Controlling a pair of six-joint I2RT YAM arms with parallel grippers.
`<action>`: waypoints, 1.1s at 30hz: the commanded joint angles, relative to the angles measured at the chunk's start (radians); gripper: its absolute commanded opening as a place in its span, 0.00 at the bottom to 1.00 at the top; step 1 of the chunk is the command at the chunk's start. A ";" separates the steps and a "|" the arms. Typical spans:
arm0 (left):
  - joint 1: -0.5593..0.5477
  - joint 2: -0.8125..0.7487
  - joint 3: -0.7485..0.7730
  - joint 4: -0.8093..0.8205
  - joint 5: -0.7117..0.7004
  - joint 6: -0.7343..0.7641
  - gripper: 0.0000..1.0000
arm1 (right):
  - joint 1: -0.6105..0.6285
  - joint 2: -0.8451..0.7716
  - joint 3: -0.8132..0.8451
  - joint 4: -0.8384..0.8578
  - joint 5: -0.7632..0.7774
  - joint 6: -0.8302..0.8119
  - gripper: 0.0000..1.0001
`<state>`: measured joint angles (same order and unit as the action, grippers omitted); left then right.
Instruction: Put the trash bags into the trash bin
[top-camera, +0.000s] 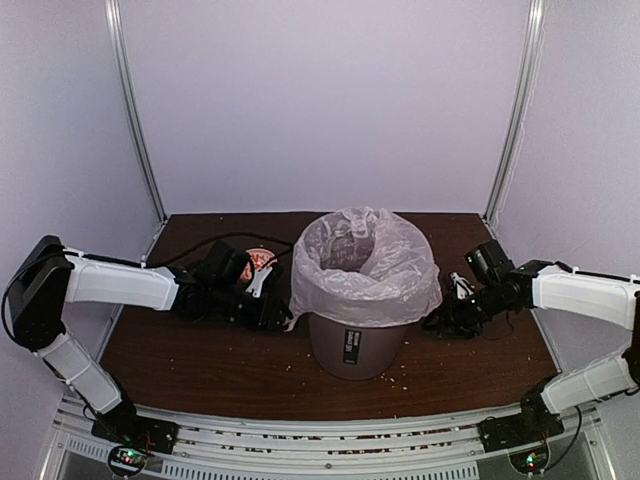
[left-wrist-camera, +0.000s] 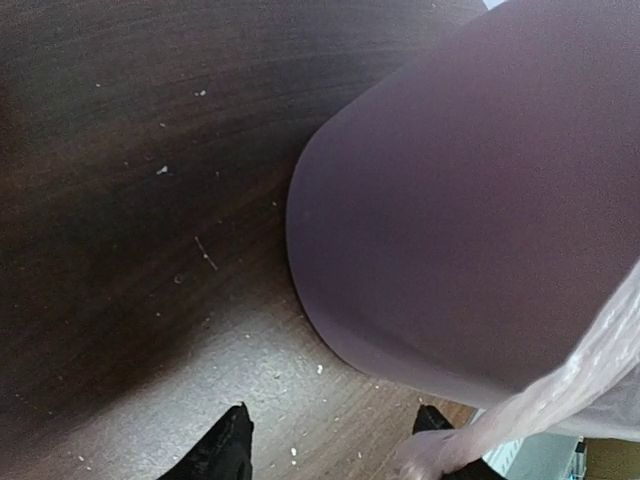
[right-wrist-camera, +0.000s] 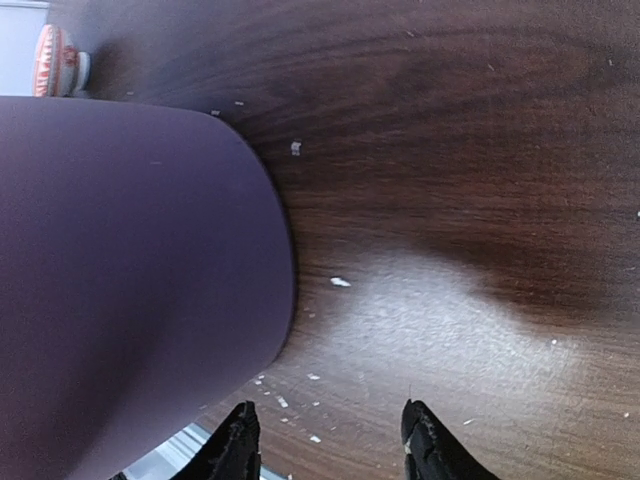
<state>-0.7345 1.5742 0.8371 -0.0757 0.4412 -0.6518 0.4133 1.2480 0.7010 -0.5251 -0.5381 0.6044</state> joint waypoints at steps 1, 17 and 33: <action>0.003 0.001 -0.012 0.002 -0.063 0.050 0.55 | -0.005 0.031 -0.028 0.046 0.047 -0.013 0.45; 0.002 -0.179 0.055 -0.043 -0.139 0.100 0.55 | -0.012 -0.309 0.339 -0.370 0.185 -0.012 0.47; 0.002 -0.043 0.066 0.070 -0.102 0.096 0.56 | -0.012 -0.053 0.165 0.009 0.120 -0.037 0.47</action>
<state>-0.7345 1.4685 0.8799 -0.1036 0.3176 -0.5587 0.4068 1.1408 0.9249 -0.6659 -0.3965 0.5648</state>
